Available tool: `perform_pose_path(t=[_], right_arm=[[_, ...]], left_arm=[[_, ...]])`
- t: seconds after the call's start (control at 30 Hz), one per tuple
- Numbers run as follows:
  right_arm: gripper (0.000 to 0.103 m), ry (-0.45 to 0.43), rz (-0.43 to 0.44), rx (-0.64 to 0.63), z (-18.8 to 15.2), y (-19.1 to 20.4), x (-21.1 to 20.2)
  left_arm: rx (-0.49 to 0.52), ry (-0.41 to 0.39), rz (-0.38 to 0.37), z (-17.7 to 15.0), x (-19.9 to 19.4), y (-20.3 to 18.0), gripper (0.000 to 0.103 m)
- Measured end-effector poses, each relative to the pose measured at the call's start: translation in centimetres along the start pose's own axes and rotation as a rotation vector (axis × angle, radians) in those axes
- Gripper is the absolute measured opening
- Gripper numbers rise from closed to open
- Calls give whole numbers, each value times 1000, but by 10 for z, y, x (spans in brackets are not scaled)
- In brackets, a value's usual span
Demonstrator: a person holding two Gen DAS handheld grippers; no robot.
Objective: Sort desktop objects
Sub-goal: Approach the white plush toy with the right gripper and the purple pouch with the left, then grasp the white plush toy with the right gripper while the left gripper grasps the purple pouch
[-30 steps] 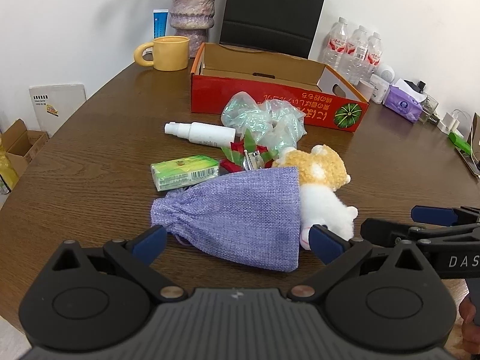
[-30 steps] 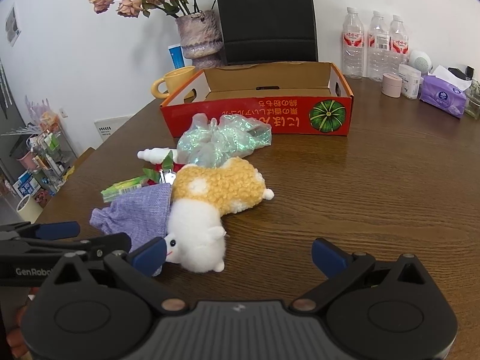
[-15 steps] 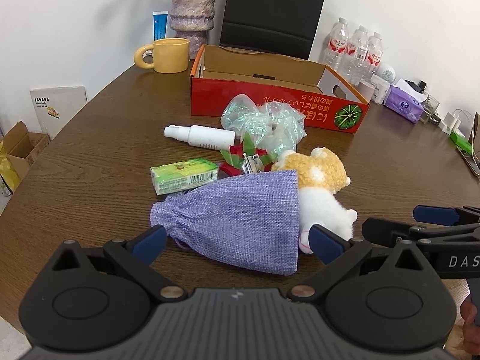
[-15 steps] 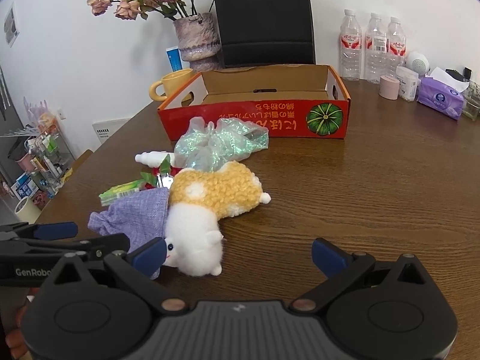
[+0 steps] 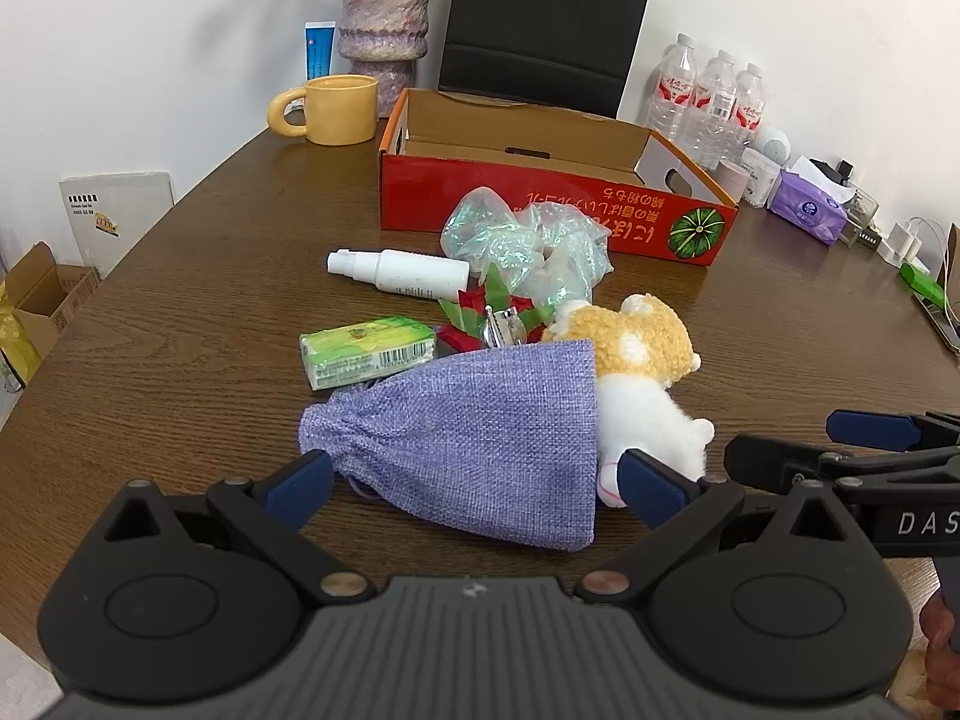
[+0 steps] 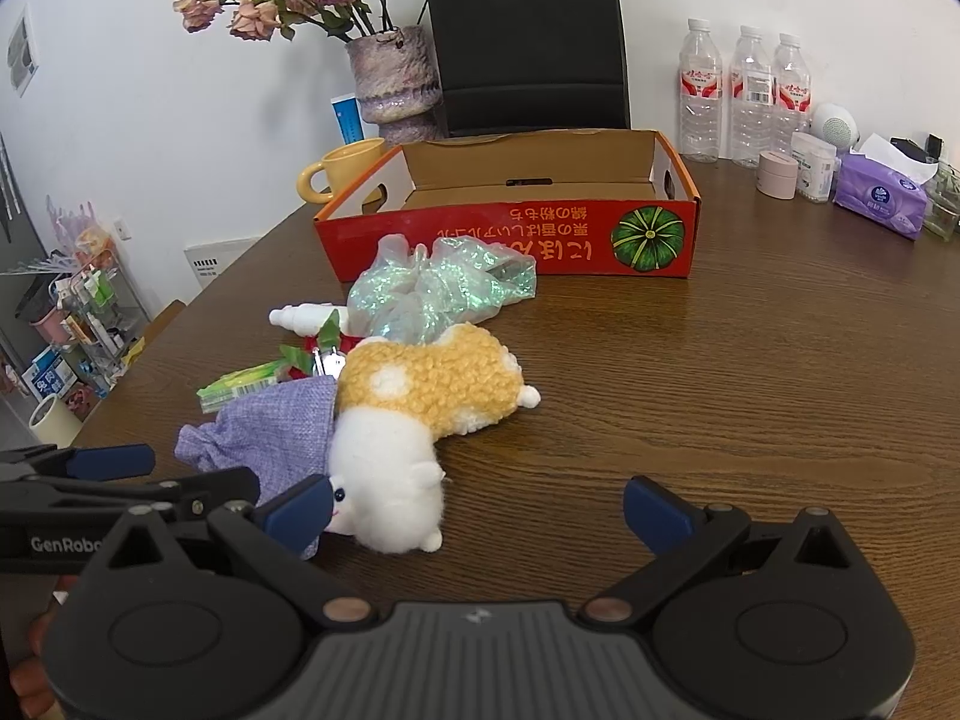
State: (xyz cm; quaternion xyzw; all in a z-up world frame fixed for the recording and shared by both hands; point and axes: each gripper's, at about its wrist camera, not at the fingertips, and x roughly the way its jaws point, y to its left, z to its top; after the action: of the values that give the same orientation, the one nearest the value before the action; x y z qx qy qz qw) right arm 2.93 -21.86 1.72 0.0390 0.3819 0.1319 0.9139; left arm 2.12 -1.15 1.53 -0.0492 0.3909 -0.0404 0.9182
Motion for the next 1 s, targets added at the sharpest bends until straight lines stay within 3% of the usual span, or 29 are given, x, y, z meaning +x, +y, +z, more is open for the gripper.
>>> perform_pose_path(t=[1.0], right_arm=[[103, 46, 42, -29, 10, 9, 28]], left_arm=[[-55, 10, 33, 10, 19, 17, 103]])
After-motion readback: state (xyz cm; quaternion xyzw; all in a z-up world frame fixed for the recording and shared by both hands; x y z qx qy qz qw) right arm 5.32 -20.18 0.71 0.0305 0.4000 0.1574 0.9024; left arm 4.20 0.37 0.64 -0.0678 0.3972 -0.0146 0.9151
